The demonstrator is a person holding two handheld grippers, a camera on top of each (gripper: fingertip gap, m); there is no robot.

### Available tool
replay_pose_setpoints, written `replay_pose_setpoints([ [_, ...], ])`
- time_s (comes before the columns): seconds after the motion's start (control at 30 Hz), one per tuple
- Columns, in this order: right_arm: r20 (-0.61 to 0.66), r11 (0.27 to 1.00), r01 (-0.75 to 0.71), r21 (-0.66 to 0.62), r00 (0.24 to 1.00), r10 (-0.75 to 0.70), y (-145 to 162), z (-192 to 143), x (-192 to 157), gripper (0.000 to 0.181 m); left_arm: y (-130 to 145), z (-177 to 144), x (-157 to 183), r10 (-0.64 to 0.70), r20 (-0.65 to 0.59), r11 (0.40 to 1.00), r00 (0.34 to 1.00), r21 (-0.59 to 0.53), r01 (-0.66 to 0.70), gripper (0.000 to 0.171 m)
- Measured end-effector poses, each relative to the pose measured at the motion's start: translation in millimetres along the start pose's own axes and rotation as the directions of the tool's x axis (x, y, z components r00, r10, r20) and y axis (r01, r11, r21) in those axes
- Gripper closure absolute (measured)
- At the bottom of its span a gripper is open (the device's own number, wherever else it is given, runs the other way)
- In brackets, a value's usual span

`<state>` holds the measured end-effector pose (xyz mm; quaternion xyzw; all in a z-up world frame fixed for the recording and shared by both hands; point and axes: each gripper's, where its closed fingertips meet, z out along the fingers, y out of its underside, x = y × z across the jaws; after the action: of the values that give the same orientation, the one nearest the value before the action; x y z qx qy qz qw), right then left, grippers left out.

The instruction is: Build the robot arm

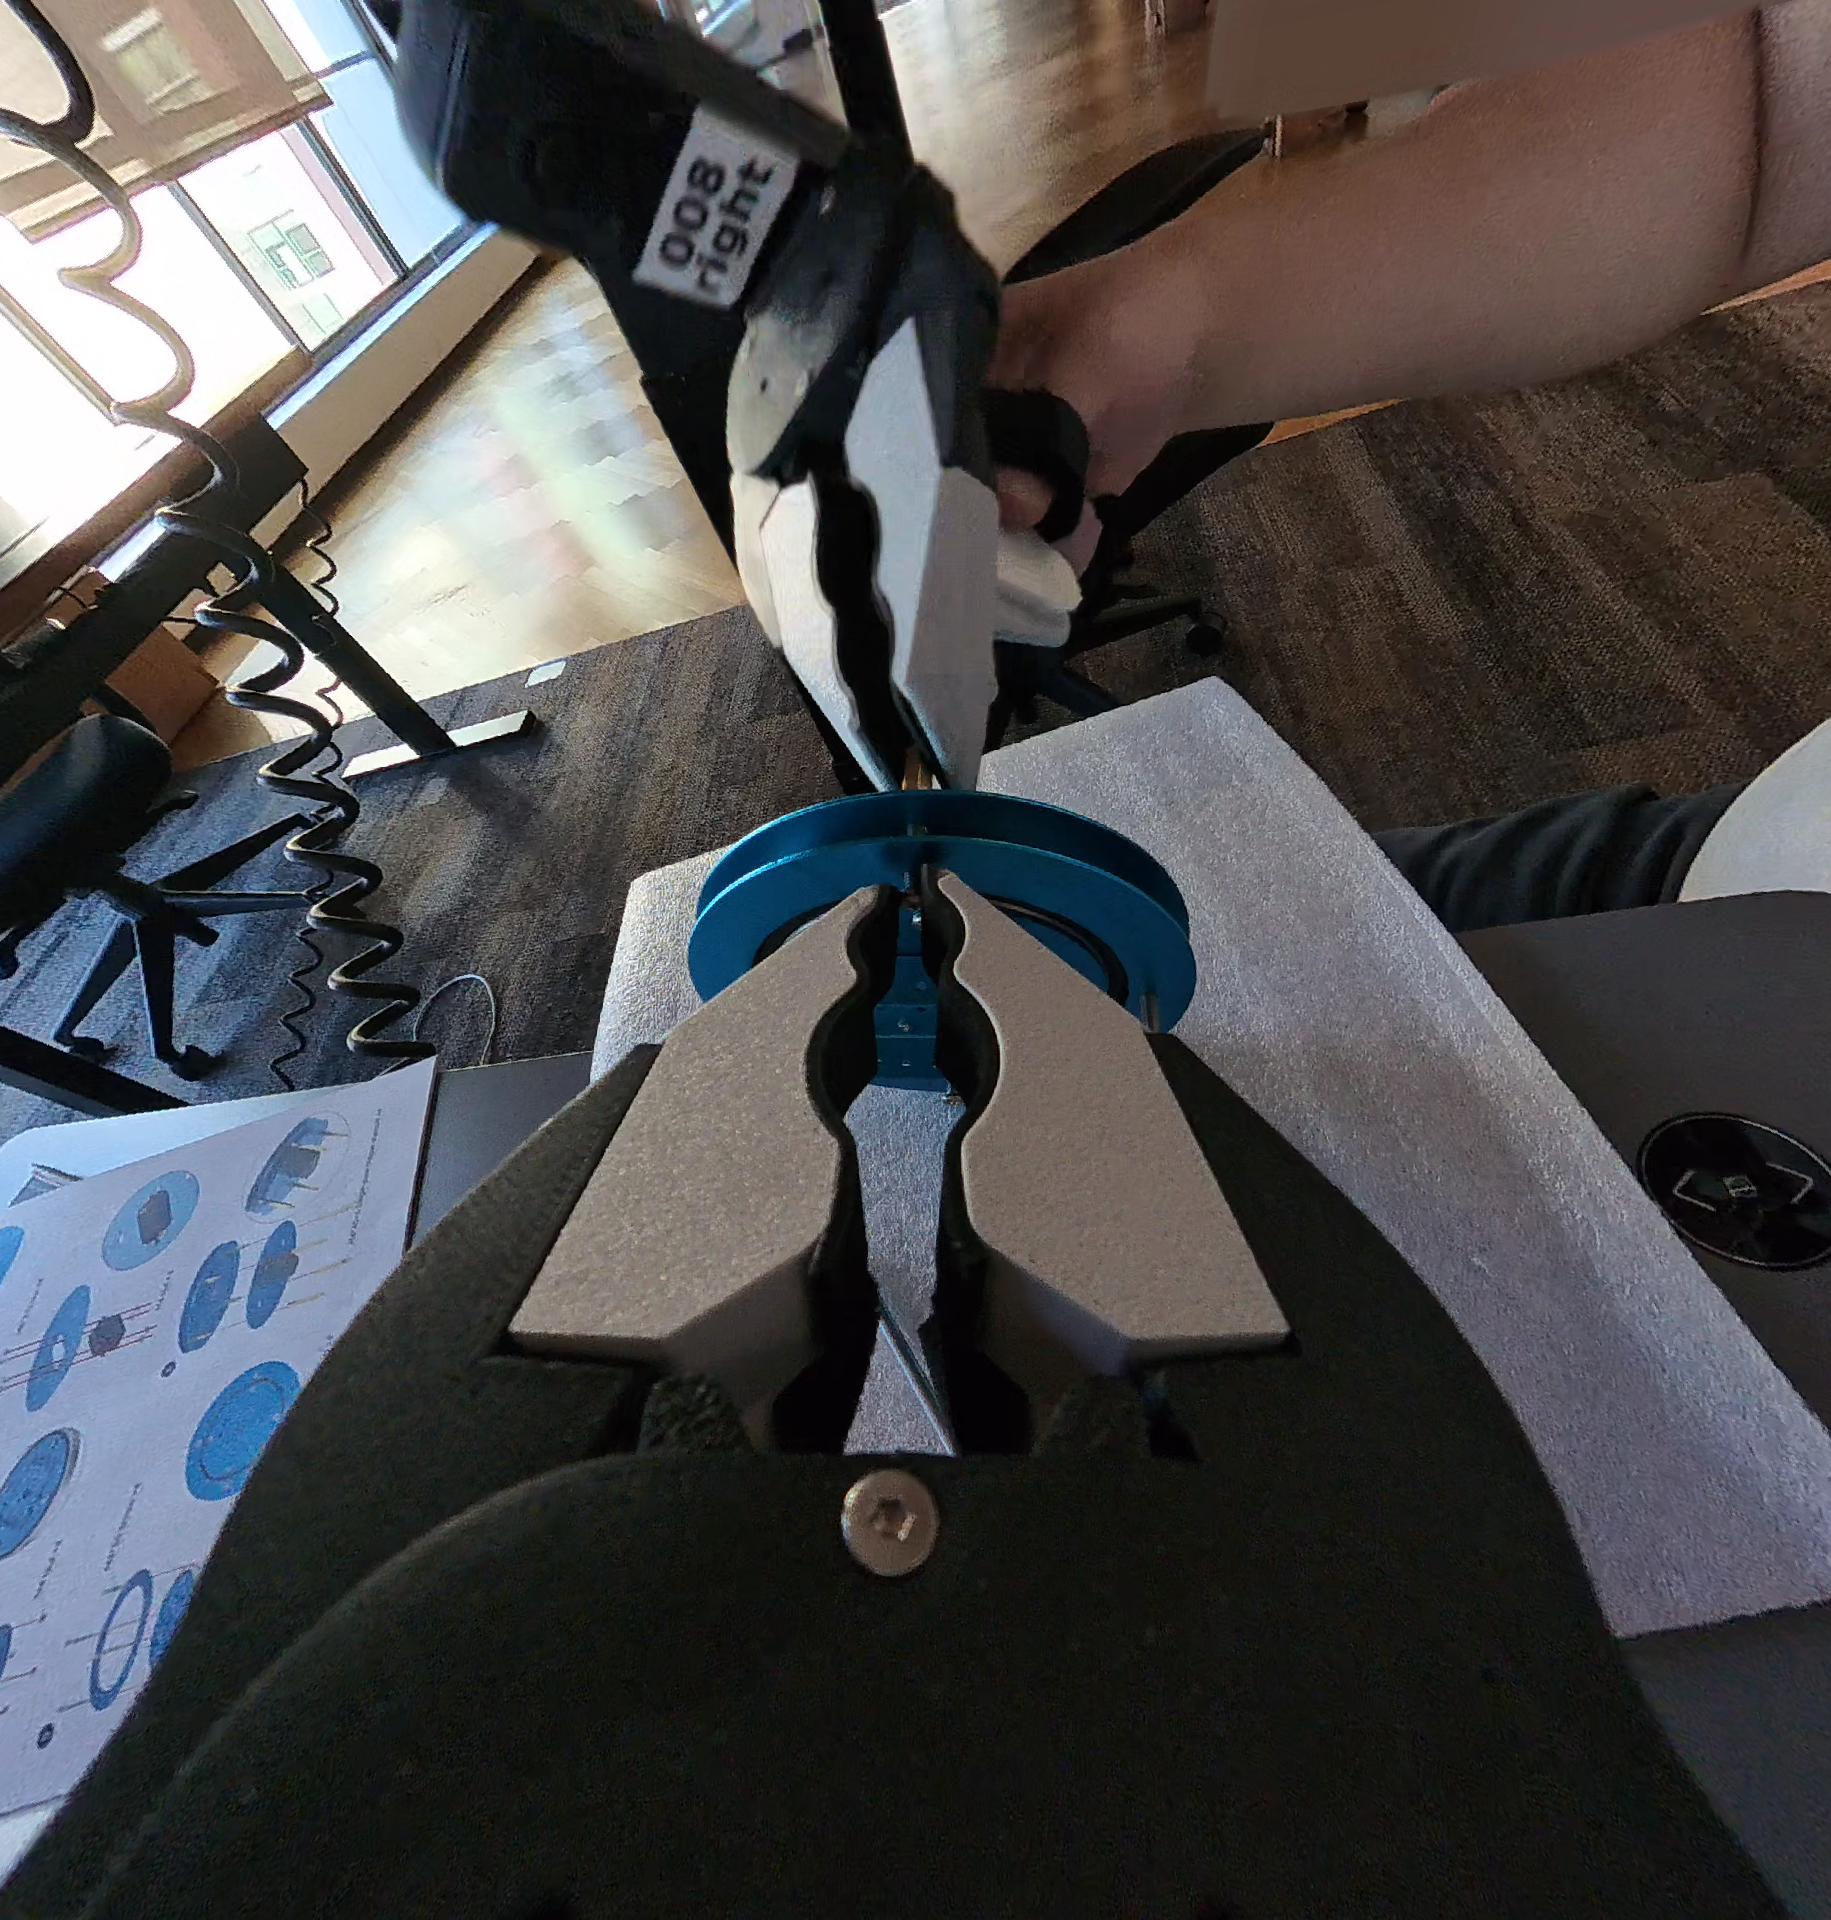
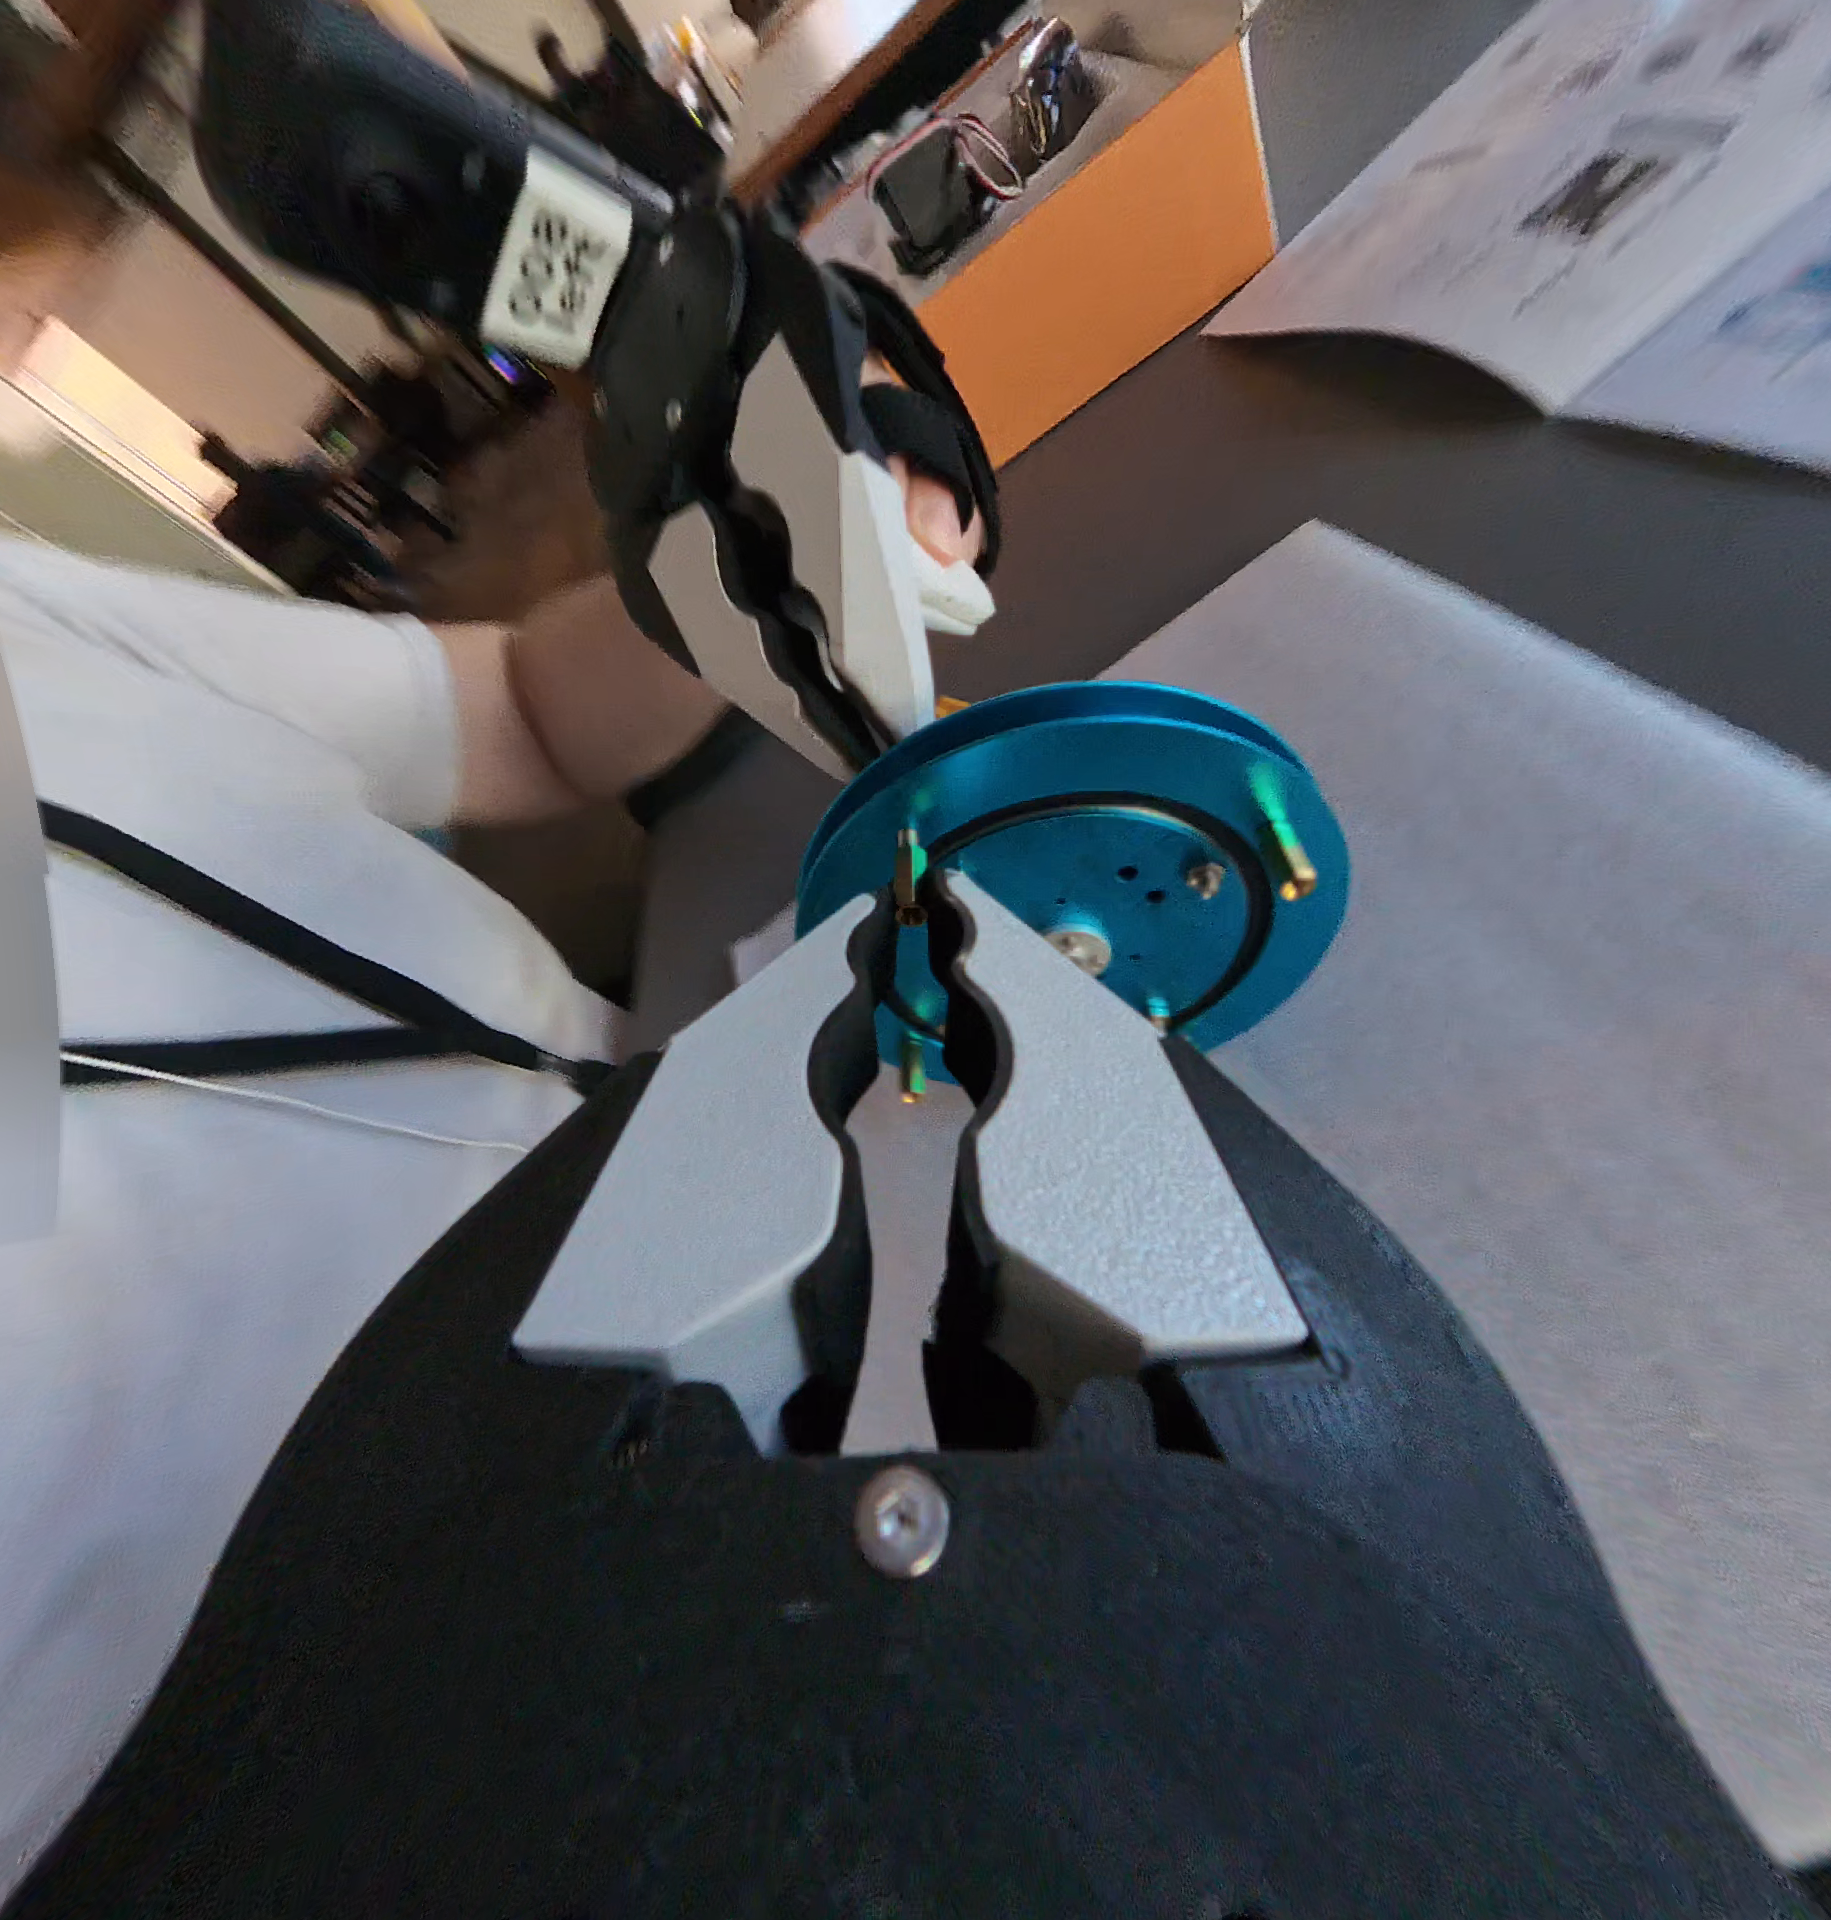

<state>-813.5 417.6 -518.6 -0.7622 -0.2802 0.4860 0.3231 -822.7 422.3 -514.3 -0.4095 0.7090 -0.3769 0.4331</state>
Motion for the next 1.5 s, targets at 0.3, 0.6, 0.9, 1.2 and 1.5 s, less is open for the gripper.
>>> replay_pose_setpoints([
  [0.3,0.115,0.998,-0.042,0.046,0.993,0.037,-0.6,-1.0,-2.3,0.172,-0.5,0.8,-0.4,0.014,0.010,1.000,1.000,-0.003,-0.014,0.170],
  [0.6,-0.275,0.731,0.633,-0.255,0.677,-0.682,-2.1,-2.2,5.7,0.171,-1.0,0.4,-2.6,-0.005,0.010,1.000,1.000,0.005,0.005,0.169],
  [0.9,-0.202,0.907,0.390,-0.161,0.886,-0.417,0.3,2.1,3.2,0.177,-4.9,-1.1,-3.3,-0.047,0.005,0.998,0.999,0.041,0.047,0.171],
  [1.2,-0.251,0.848,0.505,-0.161,0.810,-0.531,-2.1,0.2,5.4,0.177,-7.7,-16.0,-19.0,-0.550,-0.182,0.810,0.815,0.122,0.574,0.160],
  [1.5,-0.280,0.751,0.634,-0.184,0.699,-0.658,-5.6,6.5,3.9,0.177,0.3,-5.8,-3.8,-0.631,-0.274,0.750,0.726,0.024,0.661,0.170],
])
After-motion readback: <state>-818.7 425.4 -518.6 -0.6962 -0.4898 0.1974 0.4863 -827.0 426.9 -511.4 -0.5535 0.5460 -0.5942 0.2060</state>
